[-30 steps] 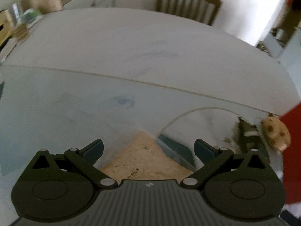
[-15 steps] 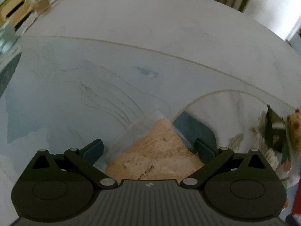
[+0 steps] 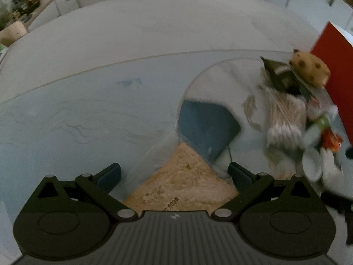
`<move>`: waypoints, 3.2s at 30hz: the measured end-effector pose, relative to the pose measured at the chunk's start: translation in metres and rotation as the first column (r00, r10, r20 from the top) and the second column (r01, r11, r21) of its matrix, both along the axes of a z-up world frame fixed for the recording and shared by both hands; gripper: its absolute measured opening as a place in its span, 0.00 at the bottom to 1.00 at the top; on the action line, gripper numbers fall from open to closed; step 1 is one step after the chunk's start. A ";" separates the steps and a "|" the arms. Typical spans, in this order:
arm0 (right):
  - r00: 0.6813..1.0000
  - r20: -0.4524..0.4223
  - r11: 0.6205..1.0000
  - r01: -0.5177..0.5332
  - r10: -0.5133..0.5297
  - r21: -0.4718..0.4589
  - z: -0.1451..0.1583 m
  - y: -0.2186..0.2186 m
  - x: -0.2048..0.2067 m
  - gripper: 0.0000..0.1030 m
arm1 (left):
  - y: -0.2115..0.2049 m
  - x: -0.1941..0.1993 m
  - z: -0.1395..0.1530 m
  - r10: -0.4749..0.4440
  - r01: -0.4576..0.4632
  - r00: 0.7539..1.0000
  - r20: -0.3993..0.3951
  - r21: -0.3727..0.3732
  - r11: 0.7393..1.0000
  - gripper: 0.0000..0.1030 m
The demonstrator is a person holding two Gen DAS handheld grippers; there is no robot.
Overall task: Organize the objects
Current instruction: 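Lower the left tool onto the bag of bread slices and grasp it, then lift the bread bag with the left tool and carry it over the red box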
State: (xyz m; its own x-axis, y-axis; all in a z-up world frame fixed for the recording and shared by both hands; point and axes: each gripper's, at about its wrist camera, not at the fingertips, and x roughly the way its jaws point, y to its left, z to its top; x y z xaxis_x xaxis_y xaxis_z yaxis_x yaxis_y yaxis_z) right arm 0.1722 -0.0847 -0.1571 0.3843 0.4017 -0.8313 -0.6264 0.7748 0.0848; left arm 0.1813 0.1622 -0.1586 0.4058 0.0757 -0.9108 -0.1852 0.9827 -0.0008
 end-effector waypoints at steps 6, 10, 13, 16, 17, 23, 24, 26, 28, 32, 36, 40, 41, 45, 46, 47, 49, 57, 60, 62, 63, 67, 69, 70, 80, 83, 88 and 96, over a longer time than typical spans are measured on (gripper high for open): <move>1.000 0.004 1.000 -0.009 0.009 0.003 0.001 -0.001 -0.002 0.95 | 0.006 -0.028 0.022 0.095 -0.093 0.995 0.021 -0.072 0.993 1.00; 1.000 -0.004 1.000 -0.018 0.018 0.000 -0.002 0.001 -0.002 0.95 | 0.002 -0.036 0.023 0.182 -0.182 0.983 -0.009 -0.109 0.977 1.00; 1.000 -0.008 1.000 -0.026 0.026 -0.005 -0.004 0.002 -0.002 0.93 | 0.001 -0.037 0.019 0.236 -0.236 0.972 -0.017 -0.115 0.965 1.00; 0.999 -0.009 0.999 -0.039 0.039 -0.009 -0.006 0.004 -0.002 0.89 | -0.003 -0.035 0.015 0.217 -0.217 0.976 -0.014 -0.099 0.971 1.00; 0.999 -0.007 0.999 -0.043 0.043 -0.010 -0.006 0.004 -0.003 0.89 | -0.005 -0.034 0.013 0.199 -0.199 0.980 -0.006 -0.091 0.976 1.00; 0.999 0.003 0.998 -0.054 0.054 -0.022 -0.005 0.005 -0.003 0.68 | -0.007 -0.032 0.009 0.180 -0.178 0.984 0.014 -0.095 0.980 1.00; 0.998 0.006 0.998 -0.055 0.055 -0.023 -0.005 0.005 -0.003 0.63 | -0.008 -0.033 0.009 0.176 -0.174 0.984 0.015 -0.092 0.980 0.98; 0.998 0.012 0.998 -0.057 0.057 -0.026 -0.004 0.004 -0.003 0.52 | -0.010 -0.035 0.011 0.158 -0.154 0.987 0.031 -0.096 0.983 0.93; 0.998 0.011 0.998 -0.061 0.061 -0.020 -0.003 0.002 -0.004 0.49 | -0.012 -0.036 0.014 0.139 -0.135 0.989 0.046 -0.095 0.986 0.85; 0.998 0.026 0.998 -0.060 0.060 -0.018 0.001 -0.001 -0.007 0.46 | -0.014 -0.035 0.018 0.112 -0.105 0.992 0.066 -0.104 0.989 0.70; 0.998 0.033 0.999 -0.048 0.049 -0.012 0.007 -0.006 -0.010 0.46 | -0.012 -0.034 0.023 0.101 -0.090 0.991 0.083 -0.121 0.989 0.51; 0.999 0.033 0.999 -0.042 0.042 0.002 0.015 -0.013 -0.012 0.46 | -0.013 -0.031 0.027 0.074 -0.061 0.992 0.098 -0.130 0.990 0.48; 0.999 0.032 0.999 -0.040 0.040 0.004 0.016 -0.015 -0.013 0.46 | -0.013 -0.030 0.028 0.070 -0.056 0.992 0.101 -0.137 0.989 0.48; 0.999 0.031 1.000 -0.029 0.029 0.008 0.018 -0.019 -0.014 0.46 | -0.003 -0.028 0.035 0.101 -0.075 0.989 0.107 -0.224 0.972 0.66; 0.999 0.031 1.000 -0.027 0.027 0.010 0.018 -0.019 -0.014 0.46 | -0.001 -0.027 0.038 0.107 -0.079 0.988 0.114 -0.225 0.971 0.68; 0.999 0.030 1.000 -0.026 0.026 0.012 0.019 -0.020 -0.014 0.46 | -0.001 -0.027 0.042 0.108 -0.079 0.986 0.124 -0.220 0.972 0.71; 0.999 0.032 0.999 -0.030 0.029 0.016 0.020 -0.020 -0.016 0.46 | 0.000 -0.025 0.048 0.119 -0.092 0.985 0.121 -0.204 0.975 0.79; 0.997 0.043 0.997 -0.066 0.065 0.026 0.022 -0.024 -0.017 0.46 | -0.003 -0.033 0.047 0.239 -0.220 0.970 0.045 -0.257 0.941 1.00; 0.995 0.044 0.996 -0.087 0.086 0.026 0.022 -0.026 -0.016 0.46 | -0.006 -0.034 0.036 0.313 -0.306 0.950 -0.015 -0.264 0.915 1.00; 0.994 0.042 0.995 -0.101 0.099 0.027 0.022 -0.027 -0.015 0.46 | -0.008 -0.034 0.030 0.358 -0.358 0.933 -0.048 -0.259 0.897 1.00; 0.994 0.041 0.994 -0.107 0.106 0.029 0.022 -0.028 -0.015 0.46 | -0.009 -0.034 0.027 0.377 -0.380 0.924 -0.061 -0.261 0.888 1.00; 0.990 0.041 0.990 -0.136 0.135 0.029 0.022 -0.032 -0.014 0.46 | -0.015 -0.028 0.015 0.443 -0.456 0.890 -0.110 -0.229 0.860 1.00; 0.988 0.039 0.989 -0.148 0.147 0.029 0.021 -0.034 -0.013 0.46 | -0.018 -0.025 0.007 0.466 -0.486 0.874 -0.140 -0.219 0.846 1.00; 0.987 0.039 0.988 -0.154 0.153 0.027 0.021 -0.035 -0.012 0.46 | -0.020 -0.024 0.003 0.471 -0.494 0.869 -0.152 -0.224 0.840 1.00; 0.983 0.043 0.983 -0.181 0.180 0.026 0.026 -0.049 -0.011 0.46 | -0.037 -0.019 -0.001 0.457 -0.471 0.880 -0.129 -0.117 0.874 1.00; 0.980 0.049 0.980 -0.195 0.194 0.027 0.030 -0.052 -0.011 0.46 | -0.041 -0.022 0.001 0.450 -0.461 0.886 -0.111 -0.101 0.882 0.95; 0.976 0.066 0.976 -0.212 0.209 0.049 0.044 -0.061 -0.012 0.46 | -0.051 -0.026 0.007 0.421 -0.426 0.904 -0.073 -0.072 0.902 0.86; 0.973 0.103 0.974 -0.214 0.205 0.082 0.076 -0.087 -0.009 0.46 | -0.071 -0.039 0.036 0.344 -0.344 0.939 -0.005 -0.033 0.938 0.82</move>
